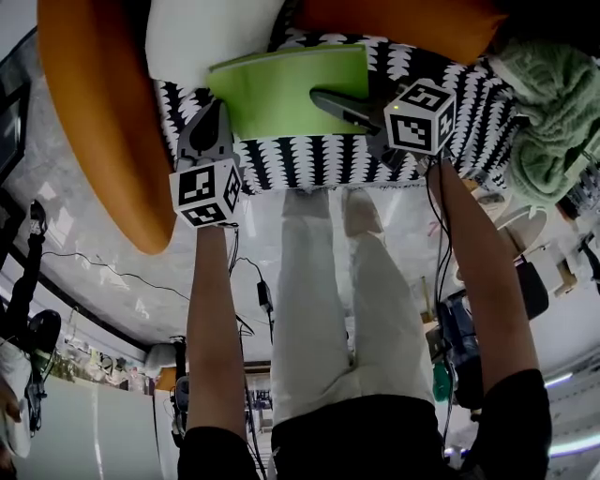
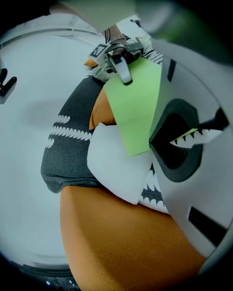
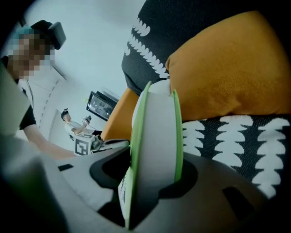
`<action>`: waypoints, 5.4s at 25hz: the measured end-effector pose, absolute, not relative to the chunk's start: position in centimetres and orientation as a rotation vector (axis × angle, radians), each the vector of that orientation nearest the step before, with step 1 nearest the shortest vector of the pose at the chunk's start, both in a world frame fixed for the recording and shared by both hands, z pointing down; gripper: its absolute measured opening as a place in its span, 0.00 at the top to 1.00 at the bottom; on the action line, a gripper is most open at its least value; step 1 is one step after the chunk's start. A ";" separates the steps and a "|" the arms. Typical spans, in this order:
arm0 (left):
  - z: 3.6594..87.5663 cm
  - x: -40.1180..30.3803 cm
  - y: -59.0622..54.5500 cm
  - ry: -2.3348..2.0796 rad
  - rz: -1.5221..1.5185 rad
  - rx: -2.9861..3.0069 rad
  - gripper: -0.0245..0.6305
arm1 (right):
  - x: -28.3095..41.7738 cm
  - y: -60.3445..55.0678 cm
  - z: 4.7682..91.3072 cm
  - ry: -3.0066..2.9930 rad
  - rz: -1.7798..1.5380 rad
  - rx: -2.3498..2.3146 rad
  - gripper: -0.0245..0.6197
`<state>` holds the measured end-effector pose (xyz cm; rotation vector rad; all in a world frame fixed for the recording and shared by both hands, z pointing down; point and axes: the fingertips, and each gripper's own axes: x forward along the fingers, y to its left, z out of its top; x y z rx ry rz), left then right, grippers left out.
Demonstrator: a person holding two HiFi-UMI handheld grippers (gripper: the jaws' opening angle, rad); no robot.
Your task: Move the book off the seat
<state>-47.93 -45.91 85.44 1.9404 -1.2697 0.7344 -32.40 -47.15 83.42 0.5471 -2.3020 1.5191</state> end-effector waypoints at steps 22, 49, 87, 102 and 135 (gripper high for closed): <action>75.7 -42.1 -44.2 -1.268 0.515 2.046 0.95 | -32.5 -44.4 75.0 -2.398 1.589 0.623 0.75; 51.7 -38.2 -41.4 -1.639 0.140 2.117 0.95 | -22.5 -42.9 53.3 -2.657 1.470 1.022 0.75; 22.8 -31.8 -31.9 -1.698 -0.031 2.375 0.95 | -17.1 -38.8 20.3 -3.190 1.323 1.238 0.75; 12.3 -33.7 -29.0 -1.772 -0.192 2.521 0.95 | -17.8 -34.7 8.7 -3.416 1.043 1.157 0.75; 6.4 -30.7 -30.5 -0.914 -0.312 2.977 0.95 | -14.7 -23.1 0.7 -3.048 0.267 2.228 0.75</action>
